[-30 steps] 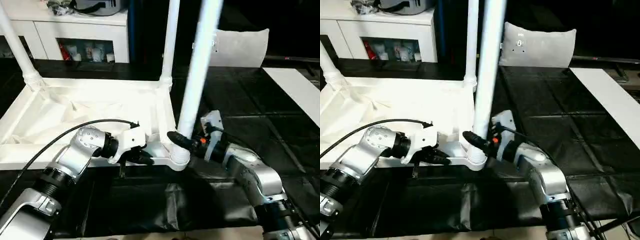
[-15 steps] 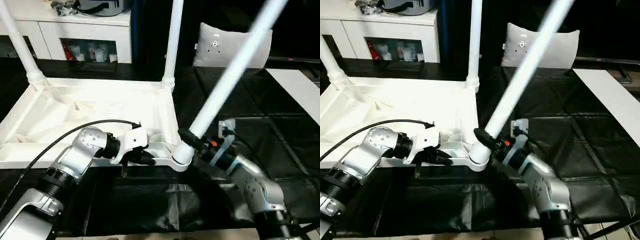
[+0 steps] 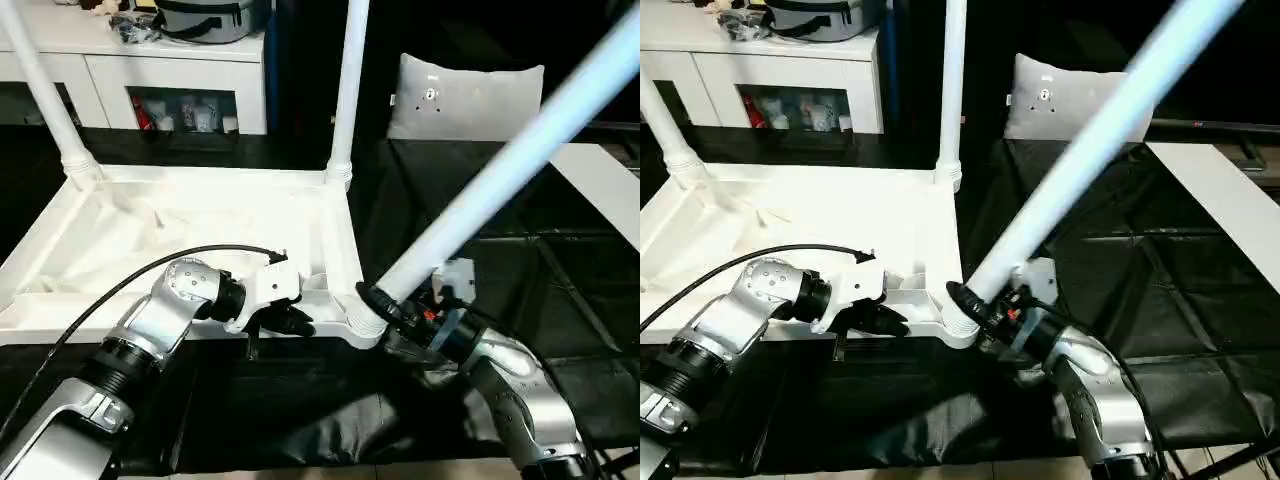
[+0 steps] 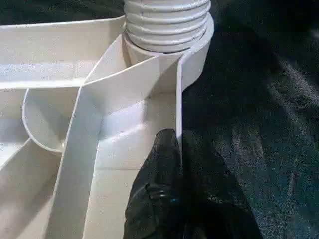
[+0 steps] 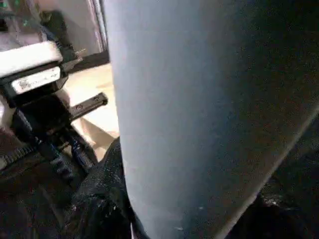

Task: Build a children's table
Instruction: Insert table leg to table base

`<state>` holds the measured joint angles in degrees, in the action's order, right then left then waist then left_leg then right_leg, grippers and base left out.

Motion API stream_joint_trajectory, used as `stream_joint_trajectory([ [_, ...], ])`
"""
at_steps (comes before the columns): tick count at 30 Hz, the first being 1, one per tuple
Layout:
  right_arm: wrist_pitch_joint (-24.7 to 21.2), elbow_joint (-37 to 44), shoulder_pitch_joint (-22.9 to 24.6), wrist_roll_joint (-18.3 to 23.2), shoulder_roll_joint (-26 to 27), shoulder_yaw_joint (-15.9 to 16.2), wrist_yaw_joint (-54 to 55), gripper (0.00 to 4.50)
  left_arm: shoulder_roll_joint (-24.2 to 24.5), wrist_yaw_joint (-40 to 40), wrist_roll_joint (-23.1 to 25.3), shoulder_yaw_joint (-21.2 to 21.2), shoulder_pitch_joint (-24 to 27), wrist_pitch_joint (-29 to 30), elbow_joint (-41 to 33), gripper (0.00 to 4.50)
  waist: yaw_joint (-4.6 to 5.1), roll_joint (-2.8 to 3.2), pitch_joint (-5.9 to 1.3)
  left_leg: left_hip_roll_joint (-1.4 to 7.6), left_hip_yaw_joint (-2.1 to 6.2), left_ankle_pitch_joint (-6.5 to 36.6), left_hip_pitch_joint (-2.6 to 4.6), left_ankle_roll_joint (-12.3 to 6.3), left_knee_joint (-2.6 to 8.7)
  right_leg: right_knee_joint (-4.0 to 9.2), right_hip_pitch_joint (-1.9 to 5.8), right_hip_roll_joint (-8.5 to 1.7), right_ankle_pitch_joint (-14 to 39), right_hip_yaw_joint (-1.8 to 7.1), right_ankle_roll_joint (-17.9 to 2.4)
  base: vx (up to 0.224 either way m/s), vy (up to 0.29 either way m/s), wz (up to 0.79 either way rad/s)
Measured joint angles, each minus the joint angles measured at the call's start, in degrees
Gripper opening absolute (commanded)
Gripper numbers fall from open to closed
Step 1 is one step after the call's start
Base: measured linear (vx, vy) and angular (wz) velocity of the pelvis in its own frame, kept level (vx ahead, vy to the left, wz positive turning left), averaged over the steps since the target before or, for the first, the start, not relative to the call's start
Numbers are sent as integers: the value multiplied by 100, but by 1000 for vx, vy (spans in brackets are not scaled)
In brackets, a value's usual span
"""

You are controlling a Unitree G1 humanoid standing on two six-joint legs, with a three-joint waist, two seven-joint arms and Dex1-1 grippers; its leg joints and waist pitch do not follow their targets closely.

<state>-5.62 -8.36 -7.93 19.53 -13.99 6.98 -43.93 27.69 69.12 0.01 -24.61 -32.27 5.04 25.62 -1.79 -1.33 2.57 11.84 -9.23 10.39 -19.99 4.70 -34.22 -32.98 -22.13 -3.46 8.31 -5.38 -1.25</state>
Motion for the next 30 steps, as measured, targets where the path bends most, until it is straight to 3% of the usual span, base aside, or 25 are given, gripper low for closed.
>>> stream_joint_trajectory([
  [8,-401,-331,-910,-437,-501,564,-738,189,107,83,148,-68,-81,-183,73,0,70,-84,-31,1,24,0,-1,1,-4,-1,4,1,0,-24,0,0,0,0],
  [11,-558,-359,-1014,-443,-605,613,-1019,189,112,201,156,-117,-130,-269,122,0,69,-146,-45,1,34,0,-2,1,-4,1,11,1,3,-31,1,0,0,0],
  [14,-607,-348,-1038,-421,-674,636,-1214,189,111,328,151,-129,-172,-373,209,0,56,-164,-45,-1,34,2,-2,0,-1,5,15,0,14,-30,6,0,0,0],
  [20,-653,-294,-1037,-412,-698,643,-1281,189,81,435,210,-222,-418,-609,579,0,7,-161,-31,-2,38,3,0,-1,10,4,14,1,22,-32,9,0,0,0],
  [26,-625,-307,-997,-447,-477,628,-947,189,119,422,249,-237,-556,-607,785,0,37,-147,-3,-1,55,3,7,0,10,19,20,1,23,-57,10,0,0,0],
  [28,-551,-350,-963,-470,-326,595,-737,189,164,393,243,-194,-529,-445,715,0,120,-108,28,13,106,4,15,1,12,102,41,-6,23,-154,9,0,0,0],
  [30,-484,-383,-942,-542,-98,561,-471,189,256,284,210,-29,-346,-145,411,0,229,-57,63,25,172,4,9,2,28,201,131,-37,23,-296,9,0,0,0],
])
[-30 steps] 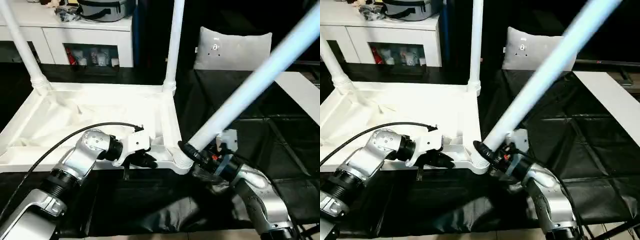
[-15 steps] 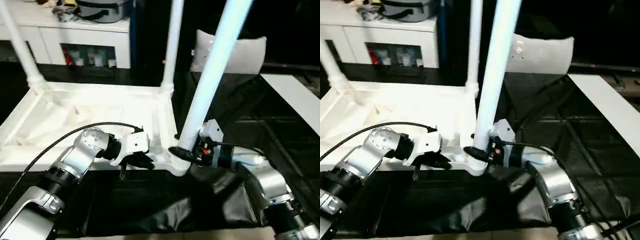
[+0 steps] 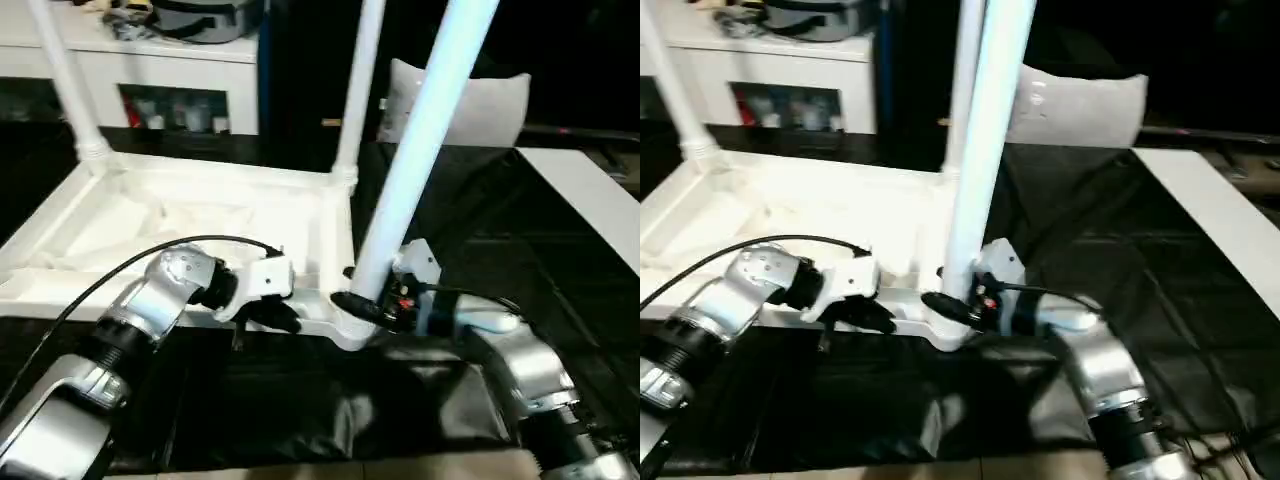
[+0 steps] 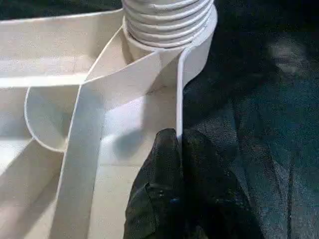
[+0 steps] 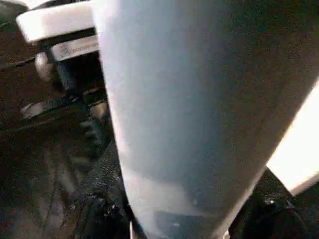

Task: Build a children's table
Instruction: Insert table leg to table base

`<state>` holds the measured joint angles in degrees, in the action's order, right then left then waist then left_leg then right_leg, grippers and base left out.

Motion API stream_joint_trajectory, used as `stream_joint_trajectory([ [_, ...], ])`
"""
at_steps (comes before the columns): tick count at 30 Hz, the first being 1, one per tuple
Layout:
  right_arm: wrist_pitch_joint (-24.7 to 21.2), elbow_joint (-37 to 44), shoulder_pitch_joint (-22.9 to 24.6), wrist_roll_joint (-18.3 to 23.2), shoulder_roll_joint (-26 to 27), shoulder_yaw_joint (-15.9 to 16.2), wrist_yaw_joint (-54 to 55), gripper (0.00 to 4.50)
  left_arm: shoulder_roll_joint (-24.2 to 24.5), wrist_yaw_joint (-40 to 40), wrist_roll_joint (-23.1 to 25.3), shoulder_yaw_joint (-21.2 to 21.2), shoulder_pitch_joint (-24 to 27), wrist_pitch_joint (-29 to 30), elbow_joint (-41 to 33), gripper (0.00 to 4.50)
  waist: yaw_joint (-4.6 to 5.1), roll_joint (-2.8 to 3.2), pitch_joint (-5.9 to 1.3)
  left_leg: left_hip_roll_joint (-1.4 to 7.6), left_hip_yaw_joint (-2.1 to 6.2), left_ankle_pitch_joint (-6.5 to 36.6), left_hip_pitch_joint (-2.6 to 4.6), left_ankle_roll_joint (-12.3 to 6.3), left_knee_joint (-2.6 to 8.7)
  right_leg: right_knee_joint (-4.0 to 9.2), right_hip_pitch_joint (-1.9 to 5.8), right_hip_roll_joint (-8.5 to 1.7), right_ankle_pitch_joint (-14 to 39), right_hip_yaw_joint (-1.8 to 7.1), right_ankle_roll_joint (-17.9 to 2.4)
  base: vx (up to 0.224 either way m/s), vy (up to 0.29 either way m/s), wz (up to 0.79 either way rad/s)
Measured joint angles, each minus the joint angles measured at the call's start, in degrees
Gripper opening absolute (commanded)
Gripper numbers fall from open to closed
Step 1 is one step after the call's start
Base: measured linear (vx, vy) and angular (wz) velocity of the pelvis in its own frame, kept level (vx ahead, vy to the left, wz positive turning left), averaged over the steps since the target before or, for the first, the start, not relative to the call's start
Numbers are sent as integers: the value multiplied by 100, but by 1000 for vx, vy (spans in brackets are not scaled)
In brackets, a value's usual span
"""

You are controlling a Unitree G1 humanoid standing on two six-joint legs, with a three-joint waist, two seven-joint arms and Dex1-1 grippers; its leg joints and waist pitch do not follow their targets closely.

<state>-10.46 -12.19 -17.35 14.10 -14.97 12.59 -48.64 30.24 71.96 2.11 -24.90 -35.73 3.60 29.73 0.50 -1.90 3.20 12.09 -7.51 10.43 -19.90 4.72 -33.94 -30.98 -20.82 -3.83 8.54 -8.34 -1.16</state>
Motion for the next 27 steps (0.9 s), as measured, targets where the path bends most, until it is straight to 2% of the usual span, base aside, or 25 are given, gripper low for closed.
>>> stream_joint_trajectory([
  [1,9,-16,-13,-29,71,2,103,188,57,-56,-7,47,93,166,-194,0,45,34,22,-4,15,0,-7,0,9,19,7,-37,0,-61,-1,0,0,0],
  [2,27,-39,-9,-32,154,5,240,188,102,-154,-19,153,259,388,-425,0,87,46,33,-13,23,0,-8,0,11,16,7,-58,0,-82,-1,0,0,0],
  [5,115,-168,-60,-38,378,31,544,188,271,-493,-38,432,873,1195,-1477,0,246,46,42,-19,31,1,8,1,11,18,4,-67,3,-103,-5,0,0,0],
  [7,128,-239,-93,-39,506,17,738,188,293,-738,-73,533,1195,1677,-2077,0,323,52,47,-21,42,2,7,4,10,19,-1,-117,7,-189,-11,0,0,0],
  [8,137,-344,-204,-41,590,5,851,188,284,-922,-101,639,1444,2158,-2567,0,405,52,47,-21,49,3,-2,6,10,21,-2,-131,8,-219,-13,0,0,0],
  [11,136,-572,-362,-38,682,-80,947,188,151,-1298,-117,700,1739,2967,-3269,0,455,37,53,-22,57,20,-7,32,11,-20,-8,-125,18,-204,-29,0,0,0],
  [12,125,-637,-426,-37,693,-81,946,188,149,-1360,-108,688,1768,3119,-3399,0,451,30,51,-28,59,32,36,51,10,-23,-19,-127,18,-206,-30,0,0,0],
  [13,93,-691,-495,-37,695,-79,944,188,146,-1399,-87,663,1778,3241,-3497,0,433,23,56,-28,63,47,43,72,15,-20,-21,-127,19,-218,-31,0,0,0],
  [14,67,-735,-563,-36,691,-81,940,188,117,-1460,-41,646,1776,3349,-3588,0,412,1,57,-23,79,49,47,74,12,-2,-8,-138,21,-284,-33,0,0,0],
  [15,68,-776,-604,-37,683,-90,938,188,69,-1516,-9,645,1774,3381,-3604,0,406,27,73,-15,90,49,47,75,7,24,7,-158,22,-372,-35,0,0,0],
  [16,68,-831,-646,-37,680,-92,936,188,53,-1572,11,641,1764,3387,-3606,0,406,48,86,15,127,50,44,75,7,63,46,-158,22,-431,-35,0,0,0],
  [17,68,-880,-663,-38,676,-96,937,188,42,-1621,51,605,1723,3386,-3583,0,390,92,114,42,158,51,32,78,17,82,93,-145,24,-468,-38,-51,-19,3],
  [18,68,-900,-667,-38,665,-103,940,188,33,-1654,79,561,1675,3386,-3547,0,294,87,138,46,124,50,17,80,39,-221,69,-135,237,-337,-68,-51,-19,3],
  [19,70,-888,-640,-38,656,-119,936,188,-4,-1683,112,510,1635,3379,-3514,0,194,-28,128,43,-2,49,67,82,37,-506,52,-133,347,-93,-92,-21,-79,24],
  [20,69,-892,-629,-41,626,-111,933,188,-15,-1739,161,499,1616,3335,-3498,0,62,-236,103,-37,-73,74,173,113,-3,-635,-65,-130,364,88,-64,69,-109,19],
  [21,68,-888,-597,-43,605,-99,914,188,-30,-1784,204,460,1601,3310,-3478,0,-20,-204,116,-36,-80,246,178,159,-139,-612,-86,-121,385,49,-89,69,-109,19],
  [22,67,-887,-626,-52,600,-92,903,188,-8,-1791,224,461,1592,3281,-3478,0,-103,-212,87,-38,-46,386,138,78,-295,-580,-99,-149,396,-40,-94,55,-50,-29],
  [23,76,-864,-634,-54,603,-103,881,188,33,-1782,234,430,1525,3277,-3464,0,-128,-78,72,-56,58,393,77,65,-279,-517,-63,-147,396,-189,-93,68,36,-47],
  [25,77,-873,-630,-74,603,-96,884,188,57,-1782,241,372,1494,3264,-3429,0,-126,-20,40,-34,127,355,60,130,-199,-378,-50,-112,394,-238,-91,63,44,-34],
  [27,77,-923,-628,-79,602,-98,888,188,39,-1784,245,343,1488,3203,-3355,0,-77,-17,34,-36,82,355,81,130,-141,-298,-20,-94,388,-180,-98,0,0,0],
])
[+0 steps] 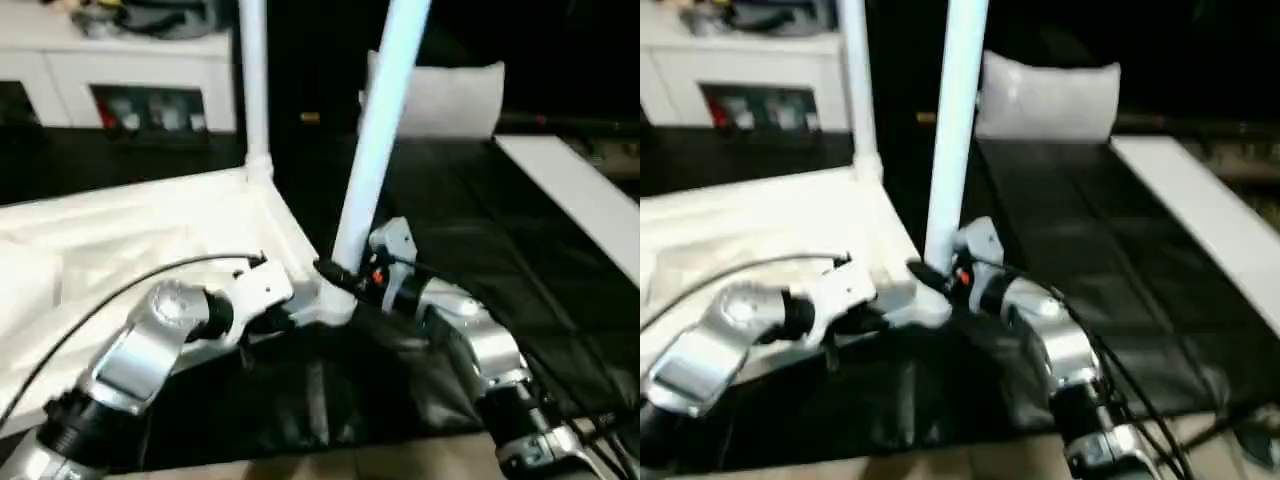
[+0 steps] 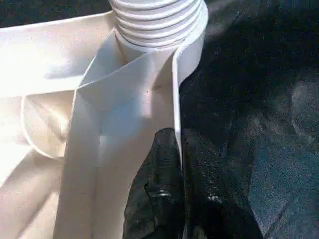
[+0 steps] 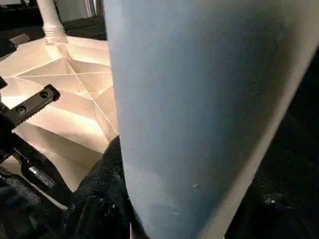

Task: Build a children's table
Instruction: Insert table leg to table base

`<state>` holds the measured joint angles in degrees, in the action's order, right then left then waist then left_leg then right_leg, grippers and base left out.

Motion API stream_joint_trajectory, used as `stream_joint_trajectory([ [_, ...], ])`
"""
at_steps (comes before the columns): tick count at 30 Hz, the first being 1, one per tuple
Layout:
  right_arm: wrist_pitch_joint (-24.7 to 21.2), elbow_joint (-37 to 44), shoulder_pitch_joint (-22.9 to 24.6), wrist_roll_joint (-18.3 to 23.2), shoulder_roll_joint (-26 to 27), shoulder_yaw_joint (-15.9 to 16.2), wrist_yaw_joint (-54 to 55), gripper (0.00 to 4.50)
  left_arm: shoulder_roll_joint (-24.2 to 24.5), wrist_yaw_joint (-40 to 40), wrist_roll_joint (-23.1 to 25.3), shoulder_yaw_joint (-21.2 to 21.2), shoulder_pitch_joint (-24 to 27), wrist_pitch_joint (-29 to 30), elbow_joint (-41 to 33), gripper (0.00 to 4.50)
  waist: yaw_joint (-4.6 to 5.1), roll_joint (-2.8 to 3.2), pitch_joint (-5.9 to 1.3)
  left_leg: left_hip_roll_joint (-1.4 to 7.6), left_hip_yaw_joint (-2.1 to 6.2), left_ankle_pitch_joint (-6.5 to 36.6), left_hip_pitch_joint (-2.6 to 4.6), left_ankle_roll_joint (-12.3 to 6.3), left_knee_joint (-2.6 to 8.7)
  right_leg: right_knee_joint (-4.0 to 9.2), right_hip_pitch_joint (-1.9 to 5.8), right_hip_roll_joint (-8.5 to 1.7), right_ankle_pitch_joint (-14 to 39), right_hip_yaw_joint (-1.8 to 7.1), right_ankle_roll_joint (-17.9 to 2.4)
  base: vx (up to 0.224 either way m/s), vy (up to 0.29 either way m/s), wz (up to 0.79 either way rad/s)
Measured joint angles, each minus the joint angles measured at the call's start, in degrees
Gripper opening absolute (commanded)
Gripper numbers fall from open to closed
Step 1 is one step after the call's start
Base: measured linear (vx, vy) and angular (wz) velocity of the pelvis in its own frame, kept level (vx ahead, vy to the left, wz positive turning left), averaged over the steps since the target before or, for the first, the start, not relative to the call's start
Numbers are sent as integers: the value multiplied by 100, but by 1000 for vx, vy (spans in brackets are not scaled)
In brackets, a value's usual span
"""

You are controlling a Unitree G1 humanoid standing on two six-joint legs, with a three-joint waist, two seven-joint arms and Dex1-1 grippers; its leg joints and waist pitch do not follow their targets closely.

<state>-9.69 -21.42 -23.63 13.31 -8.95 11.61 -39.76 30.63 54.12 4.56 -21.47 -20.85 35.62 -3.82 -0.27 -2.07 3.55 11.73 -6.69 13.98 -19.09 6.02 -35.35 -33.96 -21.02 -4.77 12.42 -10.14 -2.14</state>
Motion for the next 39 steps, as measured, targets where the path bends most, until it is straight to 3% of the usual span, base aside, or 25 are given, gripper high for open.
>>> stream_joint_trajectory([
  [10,-2,-313,-179,-40,-4,1,-21,188,-4,56,-36,-108,-151,-420,429,0,8,-21,-22,-9,-32,1,12,-2,27,72,17,-8,-1,19,-1,0,0,0],
  [14,-1,-406,-246,-58,-4,5,-16,188,11,64,-19,-164,-239,-615,610,0,0,-44,-27,-12,-48,1,51,-2,81,106,19,-8,0,11,0,0,0,0],
  [19,12,-413,-249,-62,-3,3,-13,188,26,143,-20,-201,-325,-838,804,0,-5,-27,-15,-2,-42,1,62,-2,111,148,39,-9,0,-33,1,0,0,0],
  [23,40,-415,-228,-62,7,-9,-14,188,43,201,-45,-201,-342,-1067,951,0,10,20,15,5,-37,2,99,-2,135,211,107,-9,0,-67,1,0,0,0],
  [26,65,-436,-201,-60,21,-39,-29,258,70,239,-59,-199,-363,-1191,1000,0,18,34,24,10,-23,2,95,-2,137,226,127,-38,1,-139,2,0,0,0],
  [34,116,-693,-97,-95,30,-35,-53,324,114,377,-124,-179,-482,-1355,1095,0,-4,72,56,5,-22,2,73,-2,165,224,106,-50,0,-149,1,0,0,0],
  [37,112,-768,-33,-169,26,-14,-51,352,130,435,-158,-180,-501,-1414,1095,0,-27,72,55,5,-54,-2,32,-3,170,183,76,-50,-12,-106,-8,0,0,0],
  [39,99,-774,-21,-183,-28,-9,-51,367,142,454,-193,-179,-535,-1447,1097,0,-67,46,39,0,-118,-64,5,-22,167,121,3,-43,-114,3,-14,0,0,0],
])
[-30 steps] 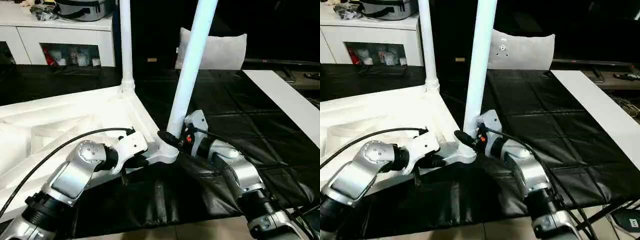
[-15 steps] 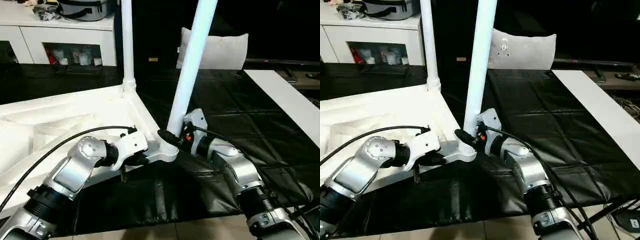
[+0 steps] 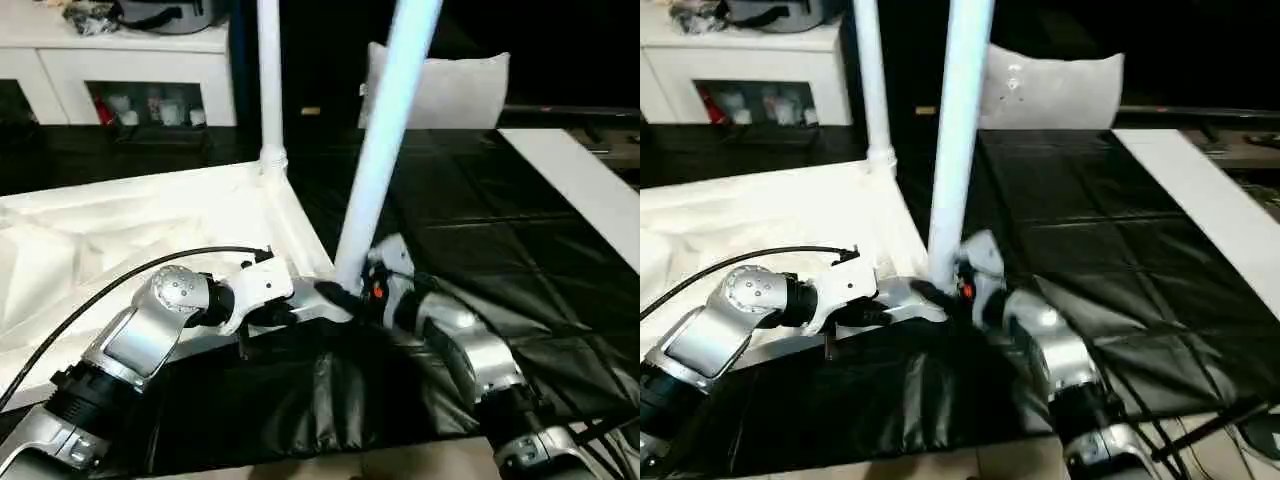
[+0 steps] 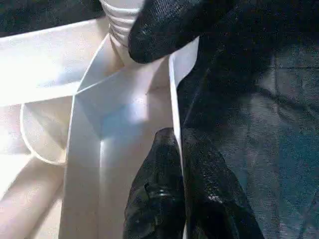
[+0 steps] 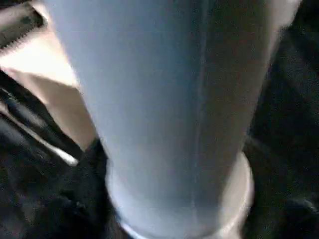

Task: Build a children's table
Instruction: Insert table leg to table base, then rotate leg to tighten

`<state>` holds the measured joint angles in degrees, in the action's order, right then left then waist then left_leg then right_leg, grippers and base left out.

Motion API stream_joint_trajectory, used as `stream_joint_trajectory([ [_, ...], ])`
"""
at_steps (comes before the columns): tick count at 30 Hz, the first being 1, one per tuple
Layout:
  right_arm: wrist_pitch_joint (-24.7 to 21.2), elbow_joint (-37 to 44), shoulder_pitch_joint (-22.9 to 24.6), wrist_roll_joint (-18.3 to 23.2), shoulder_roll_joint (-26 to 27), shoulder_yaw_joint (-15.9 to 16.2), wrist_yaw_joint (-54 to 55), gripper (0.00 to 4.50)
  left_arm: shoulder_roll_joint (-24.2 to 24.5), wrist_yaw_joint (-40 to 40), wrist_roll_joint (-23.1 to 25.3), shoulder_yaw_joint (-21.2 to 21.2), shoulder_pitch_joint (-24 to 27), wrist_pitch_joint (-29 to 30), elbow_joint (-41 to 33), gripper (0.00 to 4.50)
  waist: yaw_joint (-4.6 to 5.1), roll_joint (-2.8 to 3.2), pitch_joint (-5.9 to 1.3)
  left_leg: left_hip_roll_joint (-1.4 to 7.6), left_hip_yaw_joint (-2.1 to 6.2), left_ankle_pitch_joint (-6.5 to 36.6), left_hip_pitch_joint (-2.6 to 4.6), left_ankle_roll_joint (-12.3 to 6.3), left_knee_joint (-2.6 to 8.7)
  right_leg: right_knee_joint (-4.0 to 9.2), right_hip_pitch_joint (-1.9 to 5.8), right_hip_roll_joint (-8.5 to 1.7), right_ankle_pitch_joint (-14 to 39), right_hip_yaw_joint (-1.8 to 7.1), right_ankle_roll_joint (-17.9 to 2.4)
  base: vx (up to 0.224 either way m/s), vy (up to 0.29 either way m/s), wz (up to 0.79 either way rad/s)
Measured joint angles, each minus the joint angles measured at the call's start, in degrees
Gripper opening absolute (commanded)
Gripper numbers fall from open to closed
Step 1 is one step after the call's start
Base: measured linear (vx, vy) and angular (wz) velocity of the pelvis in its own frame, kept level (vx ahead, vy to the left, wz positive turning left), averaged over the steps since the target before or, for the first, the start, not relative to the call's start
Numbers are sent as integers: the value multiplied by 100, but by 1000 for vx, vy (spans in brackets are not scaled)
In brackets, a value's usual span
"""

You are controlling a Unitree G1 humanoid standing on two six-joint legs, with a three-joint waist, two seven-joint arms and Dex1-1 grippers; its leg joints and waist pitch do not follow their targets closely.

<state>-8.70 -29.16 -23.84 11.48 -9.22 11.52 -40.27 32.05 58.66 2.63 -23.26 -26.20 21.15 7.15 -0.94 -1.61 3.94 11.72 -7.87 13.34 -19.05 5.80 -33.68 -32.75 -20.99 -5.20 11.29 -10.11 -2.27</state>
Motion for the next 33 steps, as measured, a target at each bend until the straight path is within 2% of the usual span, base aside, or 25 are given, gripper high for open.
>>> stream_joint_trajectory([
  [3,20,157,130,37,-39,-70,-32,390,5,70,-38,2,-64,-62,25,0,-61,-2,-2,1,-80,-117,-2,-16,14,-85,-75,15,-94,122,21,0,0,0],
  [4,16,187,136,61,-65,-91,-51,395,8,79,-47,2,-80,-105,32,0,-92,-1,-3,1,-97,-117,-10,-16,33,-85,-97,18,-92,135,20,62,-13,-1],
  [7,19,376,313,151,-197,-164,-220,432,23,127,-59,3,-134,-226,98,0,-126,-1,-4,4,-124,-115,-15,-23,49,-127,-121,18,-64,153,-15,60,-7,-1],
  [16,8,802,879,260,-858,-255,-828,445,180,382,-68,75,-297,-641,493,0,-102,3,-3,12,-170,-115,-48,-26,31,-175,-197,23,-61,193,-27,0,0,0],
  [20,15,1160,871,395,-1176,-408,-1204,445,279,574,-65,62,-331,-858,632,0,-112,2,-4,22,-172,-114,-45,-24,10,-180,-195,33,-67,202,-21,0,0,0],
  [24,26,1354,818,441,-1368,-392,-1549,445,363,880,-67,23,-381,-1153,757,0,-146,1,-4,19,-173,-115,-46,-25,2,-183,-194,33,-71,214,-23,0,0,0],
  [33,206,1424,381,194,-1454,86,-2159,445,387,1302,-35,-198,-506,-1506,786,0,-303,-5,-6,17,-182,-116,-46,-32,-19,-219,-205,30,-70,233,-26,0,0,0],
])
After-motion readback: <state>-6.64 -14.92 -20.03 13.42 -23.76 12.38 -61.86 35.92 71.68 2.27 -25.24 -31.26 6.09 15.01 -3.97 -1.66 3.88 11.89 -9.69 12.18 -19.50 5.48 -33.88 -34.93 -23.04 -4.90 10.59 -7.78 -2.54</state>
